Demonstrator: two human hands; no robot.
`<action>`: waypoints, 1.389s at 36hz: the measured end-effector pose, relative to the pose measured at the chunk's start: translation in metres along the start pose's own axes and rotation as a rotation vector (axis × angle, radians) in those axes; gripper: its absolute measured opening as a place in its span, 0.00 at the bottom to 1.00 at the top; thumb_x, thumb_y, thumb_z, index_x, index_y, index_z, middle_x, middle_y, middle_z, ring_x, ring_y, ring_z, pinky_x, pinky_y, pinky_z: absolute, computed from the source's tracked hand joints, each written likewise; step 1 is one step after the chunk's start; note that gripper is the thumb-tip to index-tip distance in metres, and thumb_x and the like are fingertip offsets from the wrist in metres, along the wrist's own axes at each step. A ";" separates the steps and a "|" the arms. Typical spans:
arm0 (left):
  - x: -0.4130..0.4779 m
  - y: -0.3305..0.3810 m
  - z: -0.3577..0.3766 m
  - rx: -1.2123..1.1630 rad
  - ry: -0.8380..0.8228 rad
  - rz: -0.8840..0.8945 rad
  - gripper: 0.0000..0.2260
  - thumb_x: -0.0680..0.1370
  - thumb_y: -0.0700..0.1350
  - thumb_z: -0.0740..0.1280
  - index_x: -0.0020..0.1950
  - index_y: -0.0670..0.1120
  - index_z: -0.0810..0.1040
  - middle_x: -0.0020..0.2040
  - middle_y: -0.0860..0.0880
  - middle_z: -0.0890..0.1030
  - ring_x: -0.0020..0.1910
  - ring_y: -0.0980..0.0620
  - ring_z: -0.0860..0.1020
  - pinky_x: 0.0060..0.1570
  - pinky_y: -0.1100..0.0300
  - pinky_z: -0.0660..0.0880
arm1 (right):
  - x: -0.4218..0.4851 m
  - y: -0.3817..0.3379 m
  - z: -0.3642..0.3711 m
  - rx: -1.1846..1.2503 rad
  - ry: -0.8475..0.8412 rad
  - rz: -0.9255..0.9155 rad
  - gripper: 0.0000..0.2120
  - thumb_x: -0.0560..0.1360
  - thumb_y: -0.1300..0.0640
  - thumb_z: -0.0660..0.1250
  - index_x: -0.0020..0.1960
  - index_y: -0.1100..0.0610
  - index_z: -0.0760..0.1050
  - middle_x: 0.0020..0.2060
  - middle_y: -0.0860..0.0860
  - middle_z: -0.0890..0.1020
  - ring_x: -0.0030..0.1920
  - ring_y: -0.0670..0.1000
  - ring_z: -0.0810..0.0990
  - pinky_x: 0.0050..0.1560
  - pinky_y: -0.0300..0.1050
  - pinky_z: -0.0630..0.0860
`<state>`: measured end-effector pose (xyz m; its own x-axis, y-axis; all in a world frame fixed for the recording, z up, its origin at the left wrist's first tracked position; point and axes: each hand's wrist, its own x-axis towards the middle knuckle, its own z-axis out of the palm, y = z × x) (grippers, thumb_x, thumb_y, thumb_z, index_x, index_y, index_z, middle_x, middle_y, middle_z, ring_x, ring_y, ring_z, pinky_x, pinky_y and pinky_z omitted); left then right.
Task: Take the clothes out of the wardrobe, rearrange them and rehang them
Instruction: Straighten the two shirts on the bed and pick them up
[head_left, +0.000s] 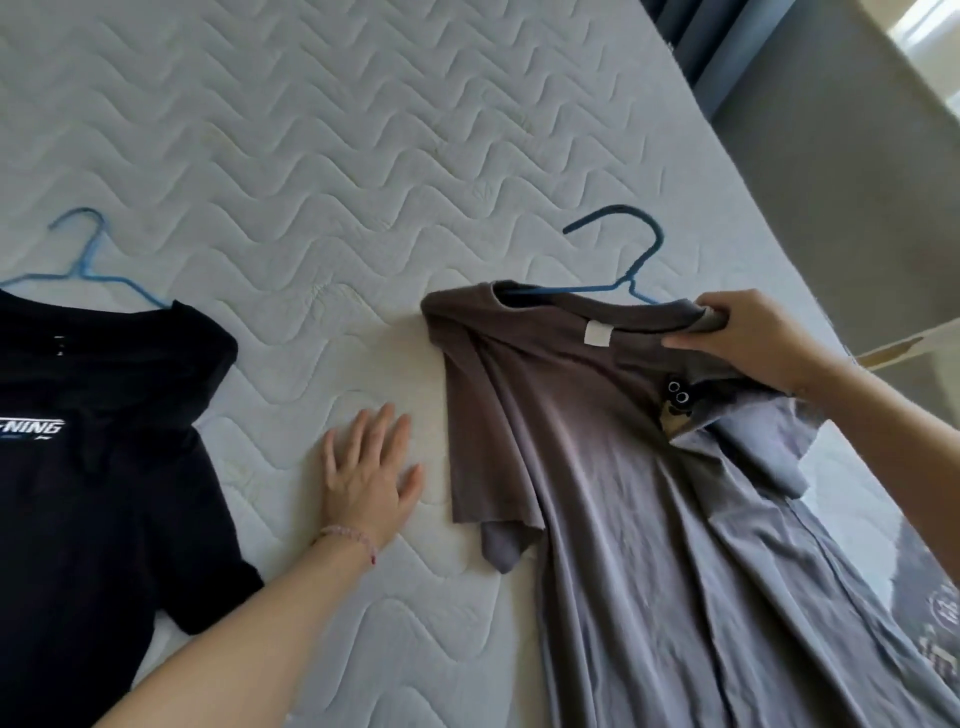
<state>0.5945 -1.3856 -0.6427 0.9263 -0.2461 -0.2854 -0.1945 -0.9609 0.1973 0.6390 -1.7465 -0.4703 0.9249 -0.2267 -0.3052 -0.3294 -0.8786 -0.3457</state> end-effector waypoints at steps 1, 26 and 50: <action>0.000 0.000 -0.006 -0.012 -0.031 0.004 0.27 0.71 0.57 0.55 0.68 0.50 0.72 0.70 0.48 0.72 0.69 0.45 0.70 0.66 0.38 0.64 | -0.011 -0.013 -0.006 0.020 -0.004 -0.002 0.12 0.68 0.49 0.74 0.37 0.56 0.75 0.32 0.51 0.78 0.35 0.49 0.73 0.35 0.37 0.68; -0.065 -0.268 -0.168 0.005 0.178 -0.251 0.20 0.78 0.51 0.58 0.70 0.47 0.68 0.68 0.49 0.72 0.65 0.48 0.72 0.63 0.52 0.68 | -0.058 -0.293 0.070 0.696 -0.191 0.232 0.10 0.76 0.52 0.64 0.48 0.57 0.80 0.44 0.58 0.83 0.47 0.59 0.81 0.56 0.56 0.77; 0.096 -0.432 -0.137 0.023 -0.116 -0.505 0.26 0.82 0.48 0.51 0.78 0.47 0.46 0.78 0.45 0.49 0.77 0.44 0.47 0.73 0.42 0.45 | -0.009 -0.200 0.176 0.703 -0.059 0.390 0.07 0.78 0.56 0.62 0.47 0.55 0.79 0.45 0.57 0.82 0.46 0.56 0.79 0.59 0.52 0.74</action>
<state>0.8117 -0.9771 -0.6267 0.8649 0.2380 -0.4420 0.2594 -0.9657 -0.0124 0.6629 -1.4943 -0.5541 0.7137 -0.4225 -0.5587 -0.6869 -0.2662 -0.6762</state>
